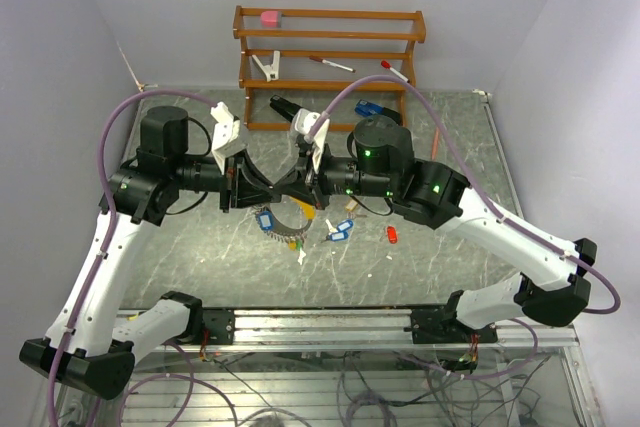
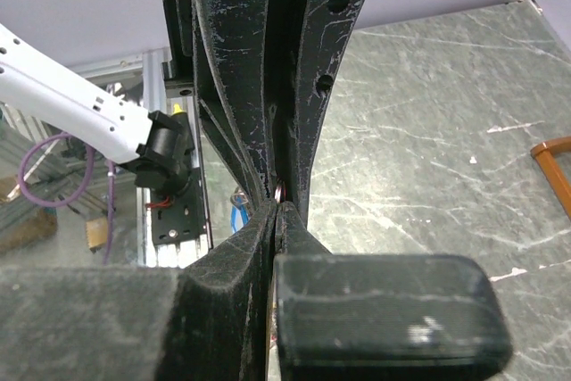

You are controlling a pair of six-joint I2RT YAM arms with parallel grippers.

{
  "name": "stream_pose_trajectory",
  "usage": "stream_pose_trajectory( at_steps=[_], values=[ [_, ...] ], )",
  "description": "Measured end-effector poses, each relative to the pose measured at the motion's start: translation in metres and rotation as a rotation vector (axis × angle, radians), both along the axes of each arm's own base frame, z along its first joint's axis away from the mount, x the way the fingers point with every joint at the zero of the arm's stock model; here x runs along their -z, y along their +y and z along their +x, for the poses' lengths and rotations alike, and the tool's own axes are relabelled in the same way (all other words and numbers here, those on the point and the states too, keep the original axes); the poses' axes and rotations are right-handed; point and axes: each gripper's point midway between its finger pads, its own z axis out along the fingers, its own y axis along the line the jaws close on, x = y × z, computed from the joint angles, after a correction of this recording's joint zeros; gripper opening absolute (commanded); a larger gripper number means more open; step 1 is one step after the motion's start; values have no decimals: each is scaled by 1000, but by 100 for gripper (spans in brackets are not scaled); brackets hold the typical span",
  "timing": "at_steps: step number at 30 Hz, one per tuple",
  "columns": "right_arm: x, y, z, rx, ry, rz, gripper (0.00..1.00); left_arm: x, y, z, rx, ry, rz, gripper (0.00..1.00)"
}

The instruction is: Put the keys on the keyring

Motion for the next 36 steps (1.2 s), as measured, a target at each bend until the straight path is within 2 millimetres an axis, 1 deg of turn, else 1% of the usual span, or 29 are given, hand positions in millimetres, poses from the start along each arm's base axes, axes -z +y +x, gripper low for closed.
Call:
stream_pose_trajectory(
  at_steps=[14, 16, 20, 21, 24, 27, 29, 31, 33, 36],
  values=[
    [3, 2, 4, 5, 12, -23, 0, 7, -2, 4, -9, 7, 27, 23],
    [4, 2, 4, 6, 13, -25, 0, 9, -3, 4, -7, 16, 33, 21],
    [4, 4, 5, 7, 13, -26, 0, 12, -3, 3, -9, 31, 41, 8],
    [4, 4, 6, 10, 13, -27, 1, 12, -2, 4, -11, 28, 43, 7],
    [5, 4, 7, 20, 11, -29, 11, 12, -2, 4, -13, 26, 46, 7],
    [5, 2, 8, 29, 11, -32, 27, 10, -2, 4, -13, 22, 45, 7],
    [4, 0, 9, 38, 12, -29, 35, 9, -2, 4, -13, 17, 44, 7],
    [3, -4, 9, 51, 10, -27, 49, 8, -2, 4, -12, 12, 43, 7],
    [1, -10, 10, 74, 11, -24, 54, 8, -2, 4, -11, 5, 43, 7],
    [-4, -22, 10, 100, -2, -17, 58, 8, -1, 3, -6, -7, 49, 7]
  ],
)
